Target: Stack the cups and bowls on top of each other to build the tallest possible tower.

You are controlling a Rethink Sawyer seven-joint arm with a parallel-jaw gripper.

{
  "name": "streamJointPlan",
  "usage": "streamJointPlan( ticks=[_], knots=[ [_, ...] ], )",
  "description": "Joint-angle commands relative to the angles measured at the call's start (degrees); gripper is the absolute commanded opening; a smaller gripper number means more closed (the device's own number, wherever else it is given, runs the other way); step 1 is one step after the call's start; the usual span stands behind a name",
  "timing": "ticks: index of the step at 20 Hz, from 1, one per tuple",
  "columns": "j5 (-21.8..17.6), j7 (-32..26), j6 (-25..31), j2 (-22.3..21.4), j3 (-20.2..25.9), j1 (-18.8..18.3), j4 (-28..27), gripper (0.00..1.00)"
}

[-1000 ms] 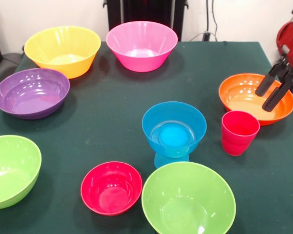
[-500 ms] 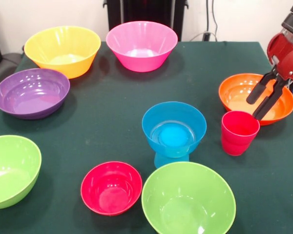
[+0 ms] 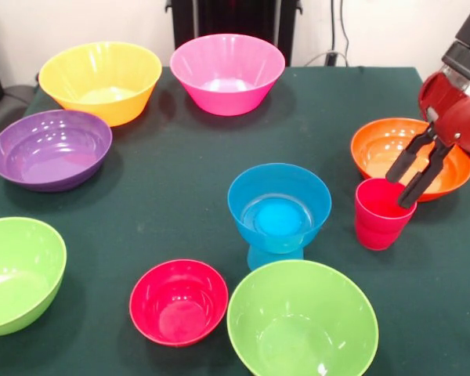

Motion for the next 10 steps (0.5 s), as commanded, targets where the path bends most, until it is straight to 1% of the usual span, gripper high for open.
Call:
streamJointPlan(
  ticks=[1, 4, 10],
  knots=[
    [-1.3, 7.64, 0.31, 1.92, 6.95, -2.04, -0.71, 1.0],
    [-1.1, 7.62, 0.88, 2.04, 6.89, -2.54, -1.34, 1.0],
    [-1.47, 6.38, -1.29, 2.54, 8.19, -2.03, 0.78, 1.0]
  ],
)
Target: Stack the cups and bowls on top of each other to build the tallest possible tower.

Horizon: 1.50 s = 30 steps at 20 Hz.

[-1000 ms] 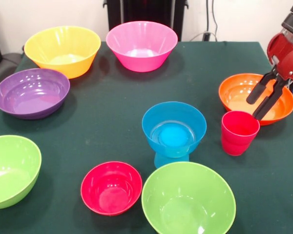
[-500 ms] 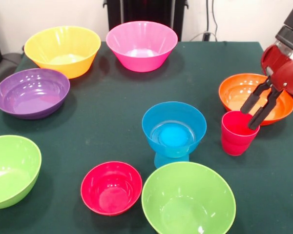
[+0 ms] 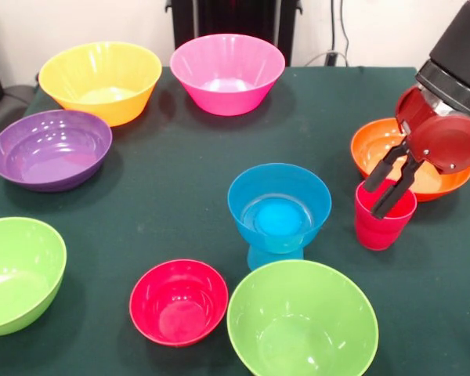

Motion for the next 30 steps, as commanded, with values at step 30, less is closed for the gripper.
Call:
streamJointPlan(
  ticks=[30],
  knots=[
    [2.64, 16.66, 9.28, 7.41, 0.06, -3.31, -12.62, 1.0]
  ],
)
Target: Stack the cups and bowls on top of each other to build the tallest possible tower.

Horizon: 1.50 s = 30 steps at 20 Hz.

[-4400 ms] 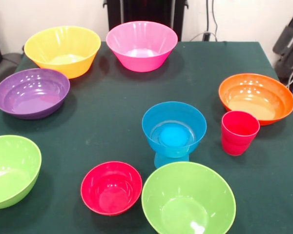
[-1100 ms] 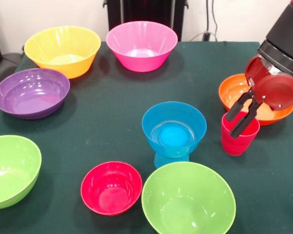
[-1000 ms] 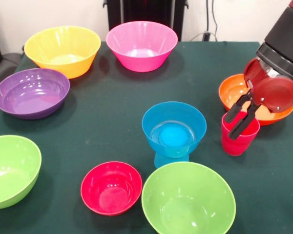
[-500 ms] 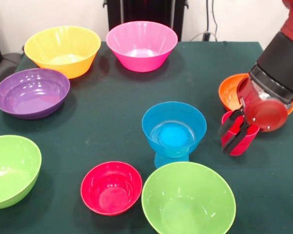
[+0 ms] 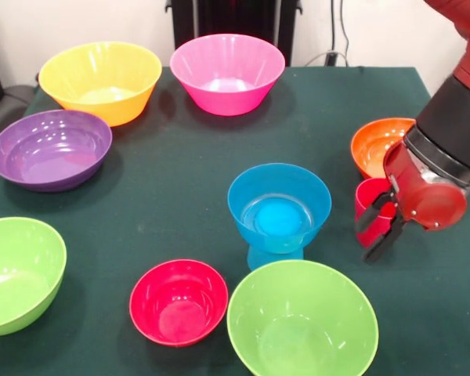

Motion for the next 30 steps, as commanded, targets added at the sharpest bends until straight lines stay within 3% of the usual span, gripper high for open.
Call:
streamJointPlan(
  ticks=[1, 17, 30],
  knots=[
    [1.87, 16.73, 10.2, 0.28, 1.36, -1.58, -7.05, 1.0],
    [0.5, 11.25, 12.77, -9.09, 5.03, 2.45, 2.87, 1.0],
    [0.49, 10.75, 9.54, -7.69, 9.53, 5.24, 7.31, 1.0]
  ],
)
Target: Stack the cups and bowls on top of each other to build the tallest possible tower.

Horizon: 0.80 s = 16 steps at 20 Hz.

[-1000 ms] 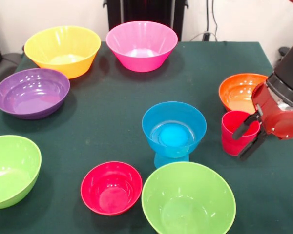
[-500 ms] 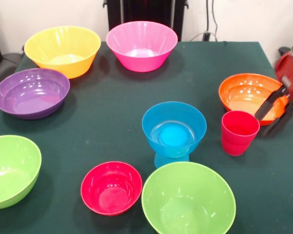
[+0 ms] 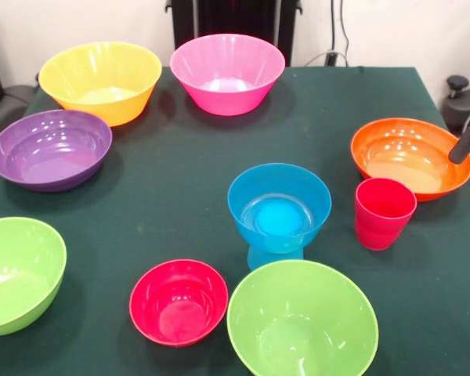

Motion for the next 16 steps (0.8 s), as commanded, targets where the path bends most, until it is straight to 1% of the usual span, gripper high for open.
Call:
streamJointPlan(
  ticks=[1, 9, 16],
  knots=[
    [-0.06, 10.6, 2.82, 1.42, 11.16, 1.78, 7.01, 1.0],
    [-0.64, 8.91, -1.04, 1.64, 13.81, 3.46, 10.23, 1.0],
    [-1.12, 7.76, -3.58, 1.38, 15.33, 4.11, 12.47, 1.0]
  ],
)
